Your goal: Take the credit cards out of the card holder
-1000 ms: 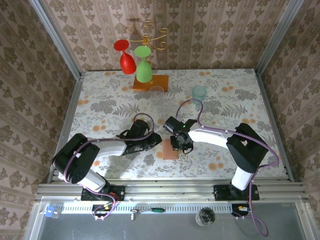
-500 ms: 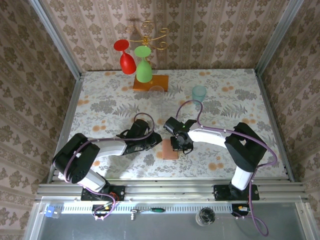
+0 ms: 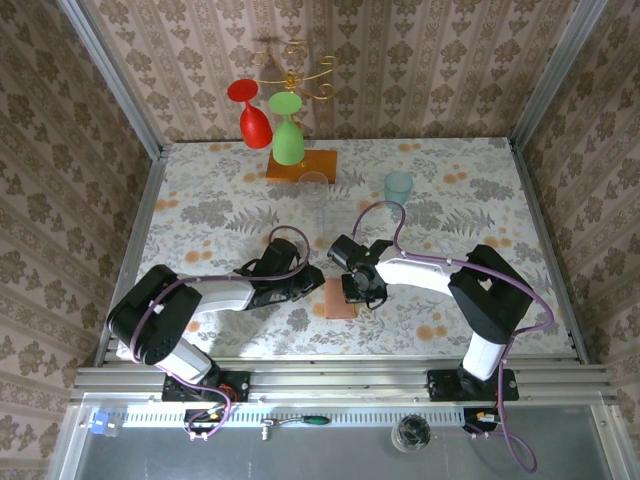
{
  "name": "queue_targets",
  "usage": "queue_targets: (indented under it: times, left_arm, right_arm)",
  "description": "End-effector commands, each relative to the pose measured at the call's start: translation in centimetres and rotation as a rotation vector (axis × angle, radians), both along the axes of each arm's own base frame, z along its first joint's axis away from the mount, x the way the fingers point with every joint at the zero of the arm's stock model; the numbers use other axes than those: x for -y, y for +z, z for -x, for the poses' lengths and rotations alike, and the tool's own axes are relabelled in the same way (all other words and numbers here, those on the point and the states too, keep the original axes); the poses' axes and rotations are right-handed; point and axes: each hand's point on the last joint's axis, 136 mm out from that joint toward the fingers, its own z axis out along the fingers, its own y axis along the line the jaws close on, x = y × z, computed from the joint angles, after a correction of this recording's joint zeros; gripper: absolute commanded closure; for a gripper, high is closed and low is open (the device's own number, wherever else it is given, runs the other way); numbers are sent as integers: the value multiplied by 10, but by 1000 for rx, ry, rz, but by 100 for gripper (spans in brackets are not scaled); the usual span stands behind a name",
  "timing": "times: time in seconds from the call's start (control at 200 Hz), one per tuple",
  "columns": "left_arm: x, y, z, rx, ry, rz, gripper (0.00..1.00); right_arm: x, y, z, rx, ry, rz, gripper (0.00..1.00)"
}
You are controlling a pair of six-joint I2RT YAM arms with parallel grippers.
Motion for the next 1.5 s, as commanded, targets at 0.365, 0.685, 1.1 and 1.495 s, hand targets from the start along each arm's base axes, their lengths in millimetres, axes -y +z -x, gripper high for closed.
queue_targets:
  times: [0.365,0.685,1.1,1.495]
  left_arm:
    - [0,8,-4,17,16,27,83]
    - [-19,12,-8,31,56,30,83]
    - [-52,19,-3,56,111,9,83]
    - [-69,42,-3,125,108,-53,82]
  right_arm:
    - [12,32,-15,55,-13,9,90]
    - [11,53,-27,93,-9,9,91]
    - [-5,79,-39,127,-1,-28,91]
    - [-33,88,-40,111,93,-59,92]
